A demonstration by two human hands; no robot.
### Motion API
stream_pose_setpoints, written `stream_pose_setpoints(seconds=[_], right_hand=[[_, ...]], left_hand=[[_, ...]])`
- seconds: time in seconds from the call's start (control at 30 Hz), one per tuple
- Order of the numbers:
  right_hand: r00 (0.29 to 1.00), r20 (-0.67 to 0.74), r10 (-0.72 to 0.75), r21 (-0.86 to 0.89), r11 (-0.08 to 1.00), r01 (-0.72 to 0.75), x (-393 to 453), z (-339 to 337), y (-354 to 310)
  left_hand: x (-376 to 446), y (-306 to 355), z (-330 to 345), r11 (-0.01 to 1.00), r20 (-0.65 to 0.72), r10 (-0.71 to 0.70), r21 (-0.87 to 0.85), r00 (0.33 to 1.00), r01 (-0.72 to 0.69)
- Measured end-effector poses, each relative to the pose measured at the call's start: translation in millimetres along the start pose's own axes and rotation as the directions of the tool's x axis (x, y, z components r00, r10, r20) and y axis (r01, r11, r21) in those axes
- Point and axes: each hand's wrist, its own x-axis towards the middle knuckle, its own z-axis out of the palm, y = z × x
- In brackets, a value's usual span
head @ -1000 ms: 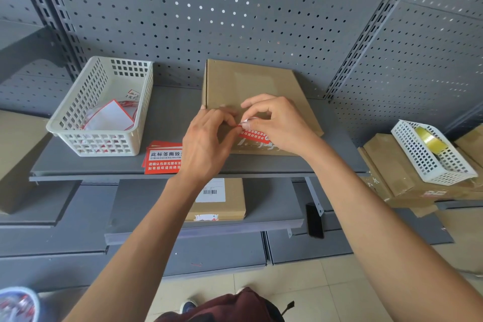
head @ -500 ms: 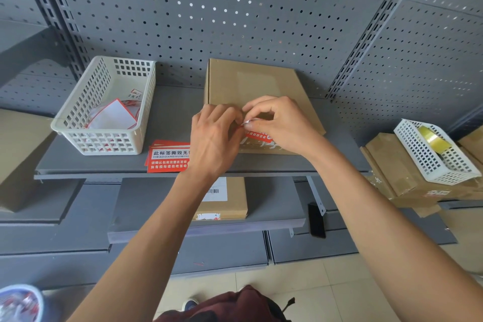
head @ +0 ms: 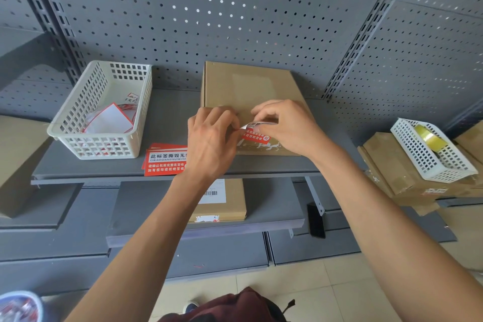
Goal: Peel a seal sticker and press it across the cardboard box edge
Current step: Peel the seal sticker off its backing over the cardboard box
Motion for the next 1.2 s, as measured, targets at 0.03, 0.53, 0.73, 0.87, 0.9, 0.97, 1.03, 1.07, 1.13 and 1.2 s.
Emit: stream_pose_setpoints(seconds=[0.03, 0.53, 0.73, 0.87, 0.9, 0.97, 1.03, 1.07, 1.13, 1.2], right_hand=[[1.0, 0.003, -0.001, -0.012, 1.0, 0.001, 0.6, 0.2, -0.7], [0.999, -0.026, -0.02, -0.079, 0.997, 0.017, -11.9, 2.2, -9.9], [0.995, -0.033, -0.099, -0.105, 0.99, 0.095, -10.7, 8.5, -5.2], [0.987, -0.051, -0.154, -0.119, 0.982, 0.147, -13.2, 13.2, 1.8], [0.983, -0.06, -0.172, -0.124, 0.979, 0.164, -14.0, 14.6, 3.6], [0.976, -0.089, -0.201, -0.133, 0.973, 0.188, -15.1, 17.4, 6.4], [0.97, -0.111, -0.215, -0.141, 0.97, 0.199, -16.5, 19.3, 7.8], [0.968, -0.12, -0.219, -0.142, 0.969, 0.202, -17.2, 20.0, 8.5], [0.965, -0.138, -0.223, -0.132, 0.97, 0.205, -18.7, 20.7, 10.1], [0.96, -0.161, -0.23, -0.108, 0.971, 0.214, -20.8, 22.1, 12.7]], left_hand=[[0.4, 0.2, 0.0, 1.0, 0.006, -0.001, 0.008, 1.0, 0.001], [12.2, 21.6, -7.1, 0.984, 0.14, -0.042, 0.176, 0.989, 0.017], [8.7, 18.7, -3.2, 0.98, 0.118, 0.014, 0.197, 0.993, -0.038], [5.2, 13.3, 0.3, 0.973, 0.092, 0.08, 0.209, 0.993, -0.098], [4.3, 11.4, 1.0, 0.972, 0.084, 0.095, 0.208, 0.992, -0.111], [2.7, 8.7, 1.9, 0.971, 0.074, 0.117, 0.201, 0.99, -0.129], [1.6, 7.4, 2.9, 0.971, 0.061, 0.13, 0.196, 0.99, -0.14], [1.5, 6.9, 3.2, 0.971, 0.054, 0.132, 0.194, 0.99, -0.141], [0.9, 5.4, 4.9, 0.972, 0.052, 0.133, 0.189, 0.99, -0.14], [0.4, 3.8, 6.5, 0.974, 0.055, 0.121, 0.184, 0.991, -0.13]])
